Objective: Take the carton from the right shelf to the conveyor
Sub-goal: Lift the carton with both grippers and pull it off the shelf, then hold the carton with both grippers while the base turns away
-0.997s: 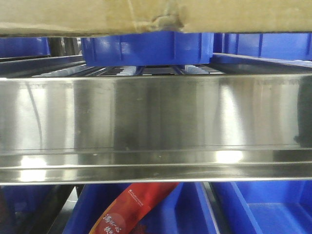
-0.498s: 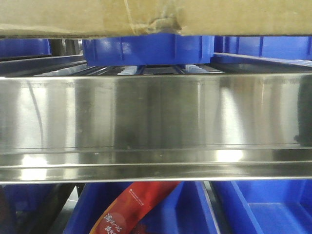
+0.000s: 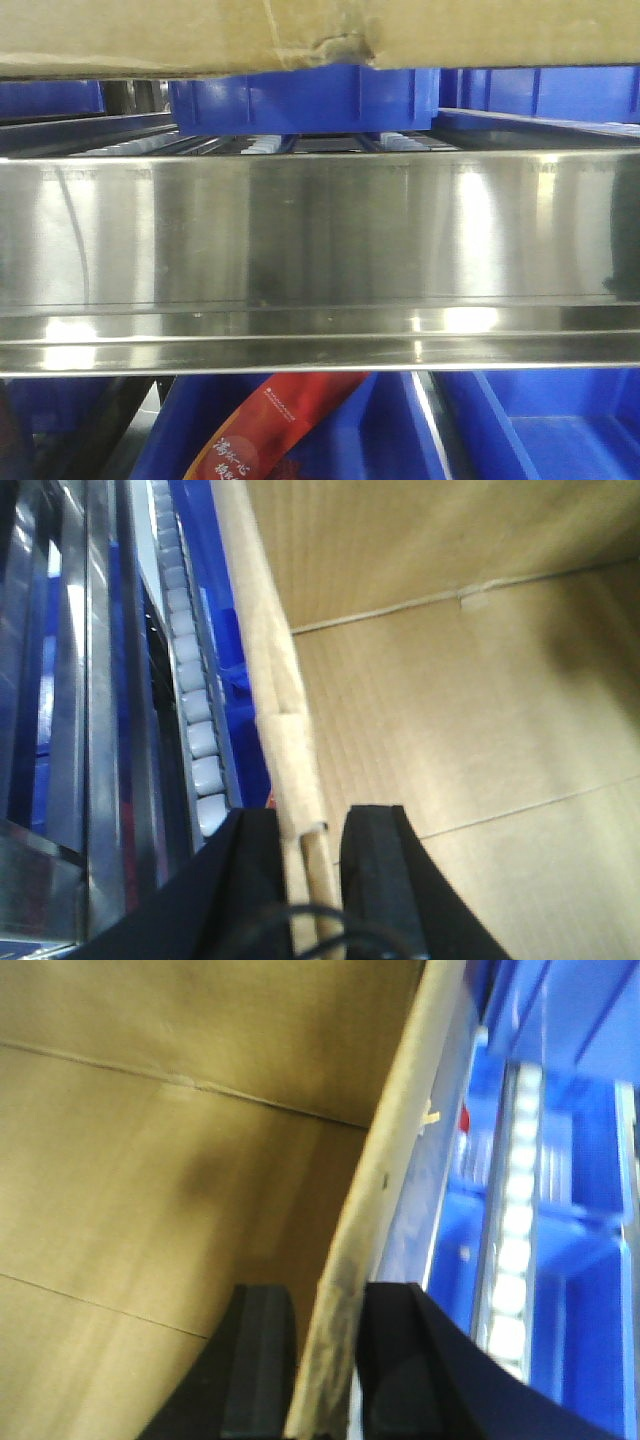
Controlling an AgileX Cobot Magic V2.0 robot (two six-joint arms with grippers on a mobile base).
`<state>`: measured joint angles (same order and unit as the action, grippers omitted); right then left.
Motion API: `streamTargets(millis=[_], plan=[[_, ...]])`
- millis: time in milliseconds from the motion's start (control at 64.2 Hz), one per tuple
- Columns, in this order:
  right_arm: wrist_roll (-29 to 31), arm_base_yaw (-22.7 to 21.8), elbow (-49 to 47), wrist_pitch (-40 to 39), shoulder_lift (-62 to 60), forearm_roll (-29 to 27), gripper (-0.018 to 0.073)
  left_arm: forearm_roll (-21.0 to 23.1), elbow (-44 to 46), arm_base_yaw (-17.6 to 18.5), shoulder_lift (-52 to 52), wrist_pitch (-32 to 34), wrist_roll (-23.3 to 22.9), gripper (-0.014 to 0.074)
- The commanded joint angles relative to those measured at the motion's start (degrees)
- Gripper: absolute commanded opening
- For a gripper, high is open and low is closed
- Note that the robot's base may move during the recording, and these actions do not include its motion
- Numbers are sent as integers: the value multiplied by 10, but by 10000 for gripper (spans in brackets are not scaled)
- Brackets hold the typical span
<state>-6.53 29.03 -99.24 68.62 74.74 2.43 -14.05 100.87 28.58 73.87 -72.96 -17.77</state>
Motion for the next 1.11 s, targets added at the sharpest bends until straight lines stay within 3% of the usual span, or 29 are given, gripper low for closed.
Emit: streamTargets(millis=[0, 1090], plan=[[10, 3, -1, -57, -7, -12, -65, 33, 3, 8, -8, 30, 5, -16], [10, 3, -1, -75, -7, -12, -65, 33, 3, 8, -8, 30, 5, -16]])
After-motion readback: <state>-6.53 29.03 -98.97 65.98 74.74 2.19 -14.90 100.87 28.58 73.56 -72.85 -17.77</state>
